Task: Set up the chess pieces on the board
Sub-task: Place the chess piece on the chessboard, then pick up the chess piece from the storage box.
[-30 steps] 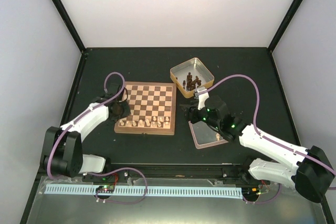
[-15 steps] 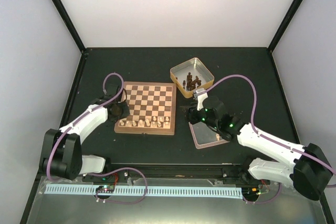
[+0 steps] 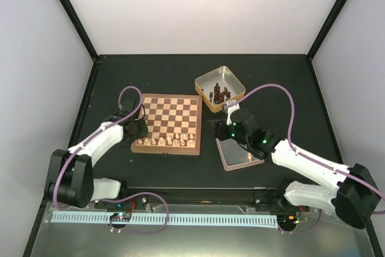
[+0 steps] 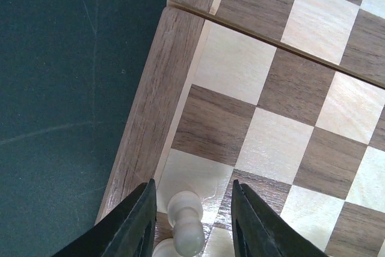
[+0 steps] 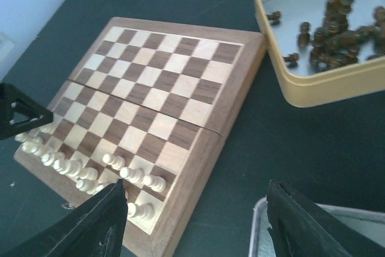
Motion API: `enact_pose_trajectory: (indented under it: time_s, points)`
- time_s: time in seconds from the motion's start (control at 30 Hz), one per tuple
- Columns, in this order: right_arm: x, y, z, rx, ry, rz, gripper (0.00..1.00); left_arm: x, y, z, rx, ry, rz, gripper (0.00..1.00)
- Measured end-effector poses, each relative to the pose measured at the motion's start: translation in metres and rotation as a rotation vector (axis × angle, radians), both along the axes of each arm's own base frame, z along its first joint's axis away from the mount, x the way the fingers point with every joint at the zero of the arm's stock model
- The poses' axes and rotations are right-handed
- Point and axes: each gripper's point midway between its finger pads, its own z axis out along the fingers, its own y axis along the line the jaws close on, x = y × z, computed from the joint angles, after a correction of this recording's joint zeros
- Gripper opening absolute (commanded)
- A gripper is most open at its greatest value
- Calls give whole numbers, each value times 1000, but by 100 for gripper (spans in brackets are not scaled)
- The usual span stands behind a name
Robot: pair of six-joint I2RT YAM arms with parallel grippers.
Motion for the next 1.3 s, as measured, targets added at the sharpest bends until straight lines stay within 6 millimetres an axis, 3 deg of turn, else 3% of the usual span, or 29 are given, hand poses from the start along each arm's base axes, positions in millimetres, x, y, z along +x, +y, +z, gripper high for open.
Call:
enact_pose_trajectory:
  time_s: [0.17, 0.27, 0.5, 0.7, 0.9, 1.13, 1.3]
  points:
    - [5, -18, 2, -38, 59, -114, 62, 2, 0, 2, 3, -5, -11, 37]
    - [9, -40, -6, -68, 123, -207, 60, 4, -1, 10, -1, -29, -17, 39]
    - [1, -112, -45, -205, 314, -449, 43, 13, -6, 51, -39, -159, -32, 41]
    - [-5, -145, -76, -278, 406, -554, 42, 13, -24, 93, -146, -290, -93, 41]
    - [-13, -154, -117, -363, 522, -582, 39, 5, -43, 126, -256, -381, -175, 41]
    - [-24, -149, -126, -367, 578, -529, 42, -2, -53, 138, -312, -408, -221, 41]
    - [-47, -151, -135, -381, 634, -467, 33, -3, -56, 139, -325, -406, -231, 41]
